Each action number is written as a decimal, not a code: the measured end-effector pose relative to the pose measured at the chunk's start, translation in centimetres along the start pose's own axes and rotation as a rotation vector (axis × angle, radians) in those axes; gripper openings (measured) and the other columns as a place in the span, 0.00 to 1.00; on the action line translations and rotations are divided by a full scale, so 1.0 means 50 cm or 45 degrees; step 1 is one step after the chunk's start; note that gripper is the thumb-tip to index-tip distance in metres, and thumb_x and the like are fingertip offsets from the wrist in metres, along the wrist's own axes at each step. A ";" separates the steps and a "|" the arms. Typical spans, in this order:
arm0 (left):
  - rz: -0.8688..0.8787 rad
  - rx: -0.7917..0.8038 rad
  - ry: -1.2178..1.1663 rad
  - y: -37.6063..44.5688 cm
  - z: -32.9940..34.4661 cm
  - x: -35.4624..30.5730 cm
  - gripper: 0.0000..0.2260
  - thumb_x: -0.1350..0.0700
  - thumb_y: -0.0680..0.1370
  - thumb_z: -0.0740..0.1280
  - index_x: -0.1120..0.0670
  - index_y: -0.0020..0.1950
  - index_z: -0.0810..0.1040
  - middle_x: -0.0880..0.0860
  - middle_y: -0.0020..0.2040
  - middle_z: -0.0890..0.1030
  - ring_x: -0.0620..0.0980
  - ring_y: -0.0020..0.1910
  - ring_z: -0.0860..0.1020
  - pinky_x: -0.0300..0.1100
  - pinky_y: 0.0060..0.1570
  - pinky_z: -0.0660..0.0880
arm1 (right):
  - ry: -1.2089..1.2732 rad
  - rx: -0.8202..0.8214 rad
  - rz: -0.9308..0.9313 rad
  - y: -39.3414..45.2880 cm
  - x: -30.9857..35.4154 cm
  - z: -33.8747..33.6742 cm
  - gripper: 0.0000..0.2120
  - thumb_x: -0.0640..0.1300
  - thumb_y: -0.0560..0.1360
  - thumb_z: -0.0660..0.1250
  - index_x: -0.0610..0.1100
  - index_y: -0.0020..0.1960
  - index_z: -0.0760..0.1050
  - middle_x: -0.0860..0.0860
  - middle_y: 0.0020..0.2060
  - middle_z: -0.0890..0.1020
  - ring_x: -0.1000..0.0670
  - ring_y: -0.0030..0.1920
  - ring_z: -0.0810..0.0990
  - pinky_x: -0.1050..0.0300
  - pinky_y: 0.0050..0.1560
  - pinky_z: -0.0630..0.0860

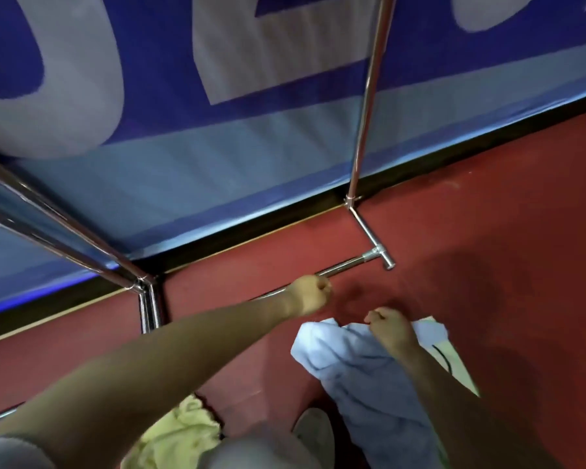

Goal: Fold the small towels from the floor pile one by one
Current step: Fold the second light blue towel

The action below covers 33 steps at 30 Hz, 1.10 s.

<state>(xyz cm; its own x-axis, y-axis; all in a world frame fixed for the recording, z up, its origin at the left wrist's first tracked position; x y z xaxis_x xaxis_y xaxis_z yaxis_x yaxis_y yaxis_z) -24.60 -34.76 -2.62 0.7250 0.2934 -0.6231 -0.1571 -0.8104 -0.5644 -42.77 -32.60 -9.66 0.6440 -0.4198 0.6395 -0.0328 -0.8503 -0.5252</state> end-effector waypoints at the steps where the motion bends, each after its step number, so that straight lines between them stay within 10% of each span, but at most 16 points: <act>1: -0.018 -0.008 0.013 0.024 0.019 0.034 0.11 0.59 0.77 0.60 0.61 0.49 0.81 0.59 0.47 0.83 0.56 0.45 0.80 0.50 0.51 0.77 | -0.090 0.038 -0.021 0.016 -0.011 0.034 0.13 0.40 0.77 0.60 0.41 0.37 0.79 0.42 0.42 0.83 0.42 0.46 0.79 0.53 0.46 0.70; 5: -0.104 0.033 0.057 0.104 0.105 0.156 0.11 0.60 0.81 0.58 0.59 0.54 0.79 0.52 0.47 0.78 0.49 0.45 0.76 0.37 0.43 0.68 | -0.340 0.255 -0.098 0.078 -0.069 0.172 0.19 0.44 0.73 0.54 0.40 0.32 0.80 0.44 0.29 0.80 0.44 0.30 0.81 0.58 0.29 0.74; 9: -0.117 0.011 0.127 0.174 0.173 0.231 0.13 0.60 0.81 0.58 0.56 0.62 0.78 0.53 0.59 0.79 0.52 0.57 0.76 0.36 0.53 0.68 | -0.659 0.115 -0.239 0.143 -0.079 0.187 0.25 0.52 0.76 0.45 0.44 0.52 0.80 0.45 0.50 0.82 0.44 0.54 0.79 0.52 0.53 0.72; 16: -0.186 0.074 0.057 0.226 0.255 0.295 0.28 0.55 0.76 0.68 0.50 0.75 0.64 0.56 0.68 0.70 0.56 0.66 0.72 0.46 0.65 0.69 | -0.966 0.252 -0.160 0.165 -0.134 0.224 0.16 0.53 0.76 0.62 0.46 0.60 0.73 0.46 0.57 0.79 0.43 0.60 0.76 0.51 0.58 0.71; 19: -0.284 0.141 -0.005 0.209 0.285 0.316 0.17 0.56 0.79 0.64 0.54 0.68 0.73 0.55 0.63 0.77 0.54 0.62 0.75 0.42 0.59 0.69 | -1.206 0.310 -0.255 0.141 -0.133 0.240 0.18 0.56 0.78 0.57 0.46 0.56 0.77 0.48 0.55 0.81 0.45 0.59 0.77 0.54 0.57 0.70; 27: -0.115 -0.188 -0.474 0.052 0.078 0.269 0.05 0.57 0.79 0.65 0.56 0.46 0.79 0.53 0.41 0.77 0.47 0.38 0.73 0.37 0.36 0.69 | -0.496 0.295 -0.288 0.049 0.050 0.174 0.13 0.56 0.76 0.64 0.48 0.39 0.72 0.53 0.37 0.77 0.50 0.41 0.76 0.53 0.47 0.71; 33: 0.040 -0.583 -0.621 -0.214 -0.182 0.215 0.14 0.62 0.78 0.67 0.52 0.34 0.71 0.46 0.32 0.72 0.35 0.28 0.69 0.31 0.32 0.67 | 0.052 0.321 -0.487 -0.130 0.364 0.126 0.12 0.39 0.78 0.64 0.38 0.36 0.72 0.51 0.28 0.69 0.61 0.27 0.67 0.62 0.32 0.66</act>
<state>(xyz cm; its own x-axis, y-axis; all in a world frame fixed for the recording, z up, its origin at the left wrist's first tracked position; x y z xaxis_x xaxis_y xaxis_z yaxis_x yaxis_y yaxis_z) -9.02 -27.53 1.63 0.3213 0.3748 -0.8697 0.2055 -0.9241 -0.3223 -26.03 -32.69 1.85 0.5429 -0.1072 0.8329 0.3918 -0.8449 -0.3642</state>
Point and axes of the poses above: each hand's wrist, its own y-axis towards the middle knuckle, its own z-axis out of the palm, x = y × z, the point moved 10 cm from there along y, towards the middle knuckle
